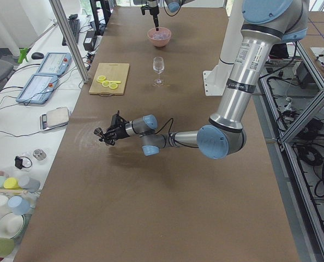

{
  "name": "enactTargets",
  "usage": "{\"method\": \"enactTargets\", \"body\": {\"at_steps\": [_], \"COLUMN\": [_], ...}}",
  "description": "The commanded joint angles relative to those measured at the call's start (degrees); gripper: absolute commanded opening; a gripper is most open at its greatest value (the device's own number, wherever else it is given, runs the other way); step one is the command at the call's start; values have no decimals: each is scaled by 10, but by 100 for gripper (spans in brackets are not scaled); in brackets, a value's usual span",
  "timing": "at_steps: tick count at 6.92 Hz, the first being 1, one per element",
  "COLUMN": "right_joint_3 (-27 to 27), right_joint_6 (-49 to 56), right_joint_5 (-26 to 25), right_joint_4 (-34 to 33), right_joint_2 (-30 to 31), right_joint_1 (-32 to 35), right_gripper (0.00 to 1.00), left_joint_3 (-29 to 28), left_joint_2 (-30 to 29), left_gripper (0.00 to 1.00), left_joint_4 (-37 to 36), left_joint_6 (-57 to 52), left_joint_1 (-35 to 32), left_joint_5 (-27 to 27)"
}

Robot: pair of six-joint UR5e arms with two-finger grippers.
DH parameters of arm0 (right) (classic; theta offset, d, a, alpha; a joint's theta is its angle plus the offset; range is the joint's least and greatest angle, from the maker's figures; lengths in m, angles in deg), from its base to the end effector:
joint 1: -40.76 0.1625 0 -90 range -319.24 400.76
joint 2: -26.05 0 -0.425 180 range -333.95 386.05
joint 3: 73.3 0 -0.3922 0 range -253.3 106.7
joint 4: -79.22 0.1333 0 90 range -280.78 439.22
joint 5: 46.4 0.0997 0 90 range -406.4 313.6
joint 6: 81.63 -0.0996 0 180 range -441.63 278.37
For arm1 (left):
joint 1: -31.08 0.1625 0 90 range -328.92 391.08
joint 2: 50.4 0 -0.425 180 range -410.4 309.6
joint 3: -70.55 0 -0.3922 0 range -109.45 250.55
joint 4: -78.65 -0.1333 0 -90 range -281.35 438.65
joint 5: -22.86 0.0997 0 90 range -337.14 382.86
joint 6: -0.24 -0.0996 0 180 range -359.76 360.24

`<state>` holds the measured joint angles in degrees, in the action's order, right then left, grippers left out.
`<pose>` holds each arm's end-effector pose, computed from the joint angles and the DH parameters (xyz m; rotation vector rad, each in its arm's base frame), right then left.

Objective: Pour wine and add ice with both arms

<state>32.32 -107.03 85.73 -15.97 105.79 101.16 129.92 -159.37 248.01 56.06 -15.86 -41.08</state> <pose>-0.2128 -0.5093 0.4434 -0.0301 -0.8050 -0.2020 0.3096 -0.5906 0.5854 1.0659 0.6255 -0.4622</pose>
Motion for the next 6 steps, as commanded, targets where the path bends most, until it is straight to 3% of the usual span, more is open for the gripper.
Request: {"method": "enactTargets", "body": {"at_steps": [1, 2, 3, 5, 6], "right_joint_3": [0, 0, 0, 0, 1], "right_joint_6": [0, 0, 0, 0, 0], "right_joint_5": [2, 2, 2, 3, 3], "right_joint_4": [0, 0, 0, 0, 0], "right_joint_2": [0, 0, 0, 0, 0], "right_joint_1": [0, 1, 0, -1, -1], "right_gripper": [100, 100, 100, 100, 100], "left_joint_3": [0, 0, 1, 4, 9], "left_joint_2": [3, 6, 8, 8, 9], "left_gripper": [7, 18, 64, 79, 79], "left_joint_4": [0, 0, 0, 1, 5], "left_joint_6": [-3, -5, -6, -7, -7], "left_joint_1": [0, 0, 0, 0, -1], "left_joint_5": [-7, -15, -18, -19, -26]}}
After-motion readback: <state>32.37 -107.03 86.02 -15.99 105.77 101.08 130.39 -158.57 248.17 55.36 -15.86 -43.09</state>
